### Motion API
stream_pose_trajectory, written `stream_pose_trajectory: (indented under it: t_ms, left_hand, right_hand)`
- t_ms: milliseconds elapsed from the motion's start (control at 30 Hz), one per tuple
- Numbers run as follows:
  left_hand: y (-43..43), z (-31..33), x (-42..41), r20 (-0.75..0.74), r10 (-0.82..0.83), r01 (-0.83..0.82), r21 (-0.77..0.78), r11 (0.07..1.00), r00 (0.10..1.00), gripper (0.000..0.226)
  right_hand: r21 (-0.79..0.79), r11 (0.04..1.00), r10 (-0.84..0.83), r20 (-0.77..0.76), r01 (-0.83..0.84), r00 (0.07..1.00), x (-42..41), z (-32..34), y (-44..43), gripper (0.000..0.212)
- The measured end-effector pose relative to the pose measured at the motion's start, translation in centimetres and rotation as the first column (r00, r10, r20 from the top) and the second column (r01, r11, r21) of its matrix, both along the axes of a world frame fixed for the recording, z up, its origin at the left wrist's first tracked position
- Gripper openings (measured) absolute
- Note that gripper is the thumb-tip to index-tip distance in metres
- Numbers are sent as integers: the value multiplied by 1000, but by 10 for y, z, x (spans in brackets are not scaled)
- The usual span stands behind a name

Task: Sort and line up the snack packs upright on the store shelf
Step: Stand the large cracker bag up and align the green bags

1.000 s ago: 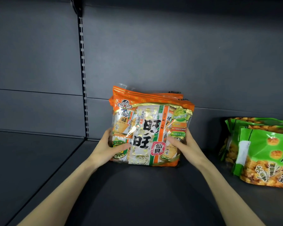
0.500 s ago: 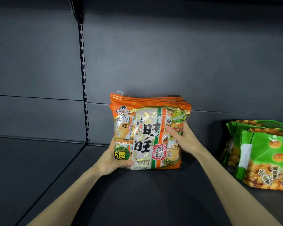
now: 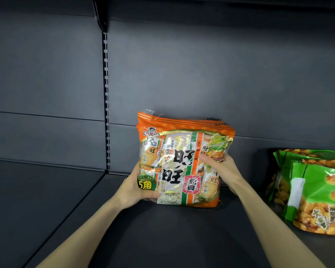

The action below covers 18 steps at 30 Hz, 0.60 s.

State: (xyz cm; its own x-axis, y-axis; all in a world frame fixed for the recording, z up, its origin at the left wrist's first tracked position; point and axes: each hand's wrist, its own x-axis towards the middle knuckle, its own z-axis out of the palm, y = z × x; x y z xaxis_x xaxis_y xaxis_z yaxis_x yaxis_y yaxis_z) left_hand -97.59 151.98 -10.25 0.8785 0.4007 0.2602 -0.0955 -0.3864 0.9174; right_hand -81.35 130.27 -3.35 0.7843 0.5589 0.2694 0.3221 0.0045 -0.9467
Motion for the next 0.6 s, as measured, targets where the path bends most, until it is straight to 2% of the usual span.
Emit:
stream_pose_trajectory:
  t_ms: [167,333,467,533,600]
  left_hand:
    - [4,4,-2,21,18,-18,-25,1000,1000,97]
    - [13,9,-8,13,13,-13,-42,999,1000,93]
    - [21,7,-11,-14,-27,26,-60,998,1000,99]
    - [23,8,-12,-27,-63,61,-71,996,998,108]
    - [22,9,-12,-23,-62,60,-85,995,998,105]
  right_hand:
    - [16,999,31,-15,-31,999,-6,0,3,68]
    - [-46,997,69,14,-68,998,-12,-2,17,64]
    - [-44,997,64,31,-63,997,-15,-1,26,52]
    - [-50,996,72,35,-71,997,-14,0,24,57]
    - [-59,994,94,28,-93,995,-12,1,19,71]
